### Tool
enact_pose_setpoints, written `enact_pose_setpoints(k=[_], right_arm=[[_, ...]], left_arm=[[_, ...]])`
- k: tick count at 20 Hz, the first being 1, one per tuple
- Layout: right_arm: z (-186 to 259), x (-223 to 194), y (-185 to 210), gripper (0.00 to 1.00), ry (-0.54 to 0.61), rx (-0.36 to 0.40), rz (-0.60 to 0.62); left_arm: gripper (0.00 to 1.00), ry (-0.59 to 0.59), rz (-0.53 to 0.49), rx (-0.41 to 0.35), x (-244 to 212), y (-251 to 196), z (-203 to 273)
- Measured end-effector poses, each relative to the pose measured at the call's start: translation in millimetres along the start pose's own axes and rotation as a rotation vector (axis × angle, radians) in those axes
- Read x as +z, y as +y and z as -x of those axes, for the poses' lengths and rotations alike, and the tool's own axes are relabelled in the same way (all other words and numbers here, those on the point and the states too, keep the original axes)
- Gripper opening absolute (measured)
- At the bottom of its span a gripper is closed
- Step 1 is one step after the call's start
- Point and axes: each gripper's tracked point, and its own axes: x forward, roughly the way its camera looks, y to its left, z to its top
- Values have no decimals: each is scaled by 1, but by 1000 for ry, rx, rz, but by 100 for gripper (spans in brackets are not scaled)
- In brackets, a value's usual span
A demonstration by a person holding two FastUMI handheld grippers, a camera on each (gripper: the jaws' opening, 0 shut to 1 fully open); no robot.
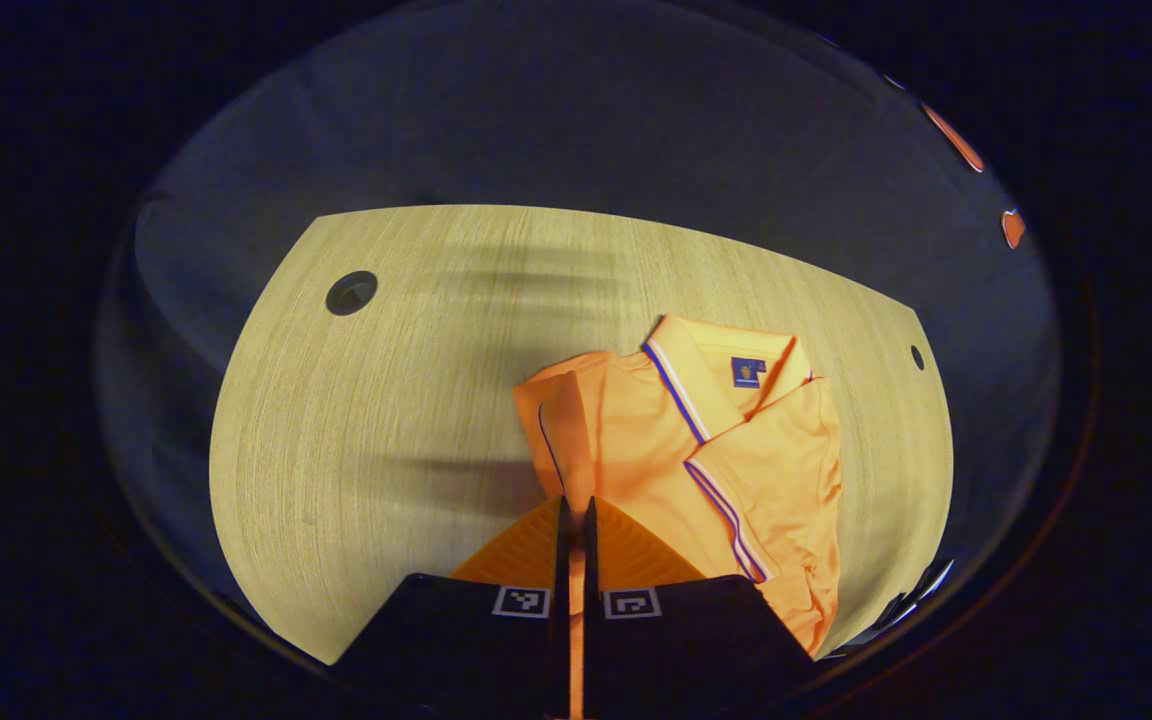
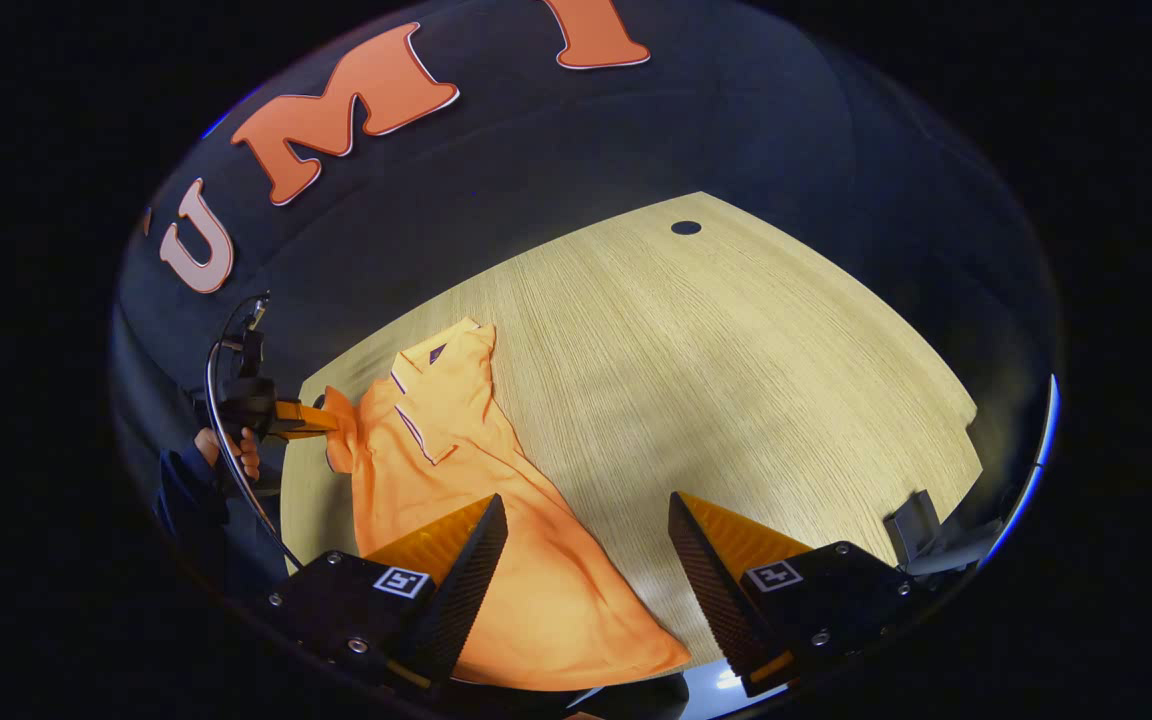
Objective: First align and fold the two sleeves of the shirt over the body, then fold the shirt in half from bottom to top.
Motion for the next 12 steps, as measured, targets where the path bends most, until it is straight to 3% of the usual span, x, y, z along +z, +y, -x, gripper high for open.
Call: enact_pose_setpoints(k=[9, 12], right_arm=[[6, -12, -12, 99, 7, -13, -31], [5, -18, -14, 99, 13, -18, -46]], left_arm=[[6, 56, -112, -89, -2, -81, -16], [20, 98, -92, -205, -16, -112, -25]])
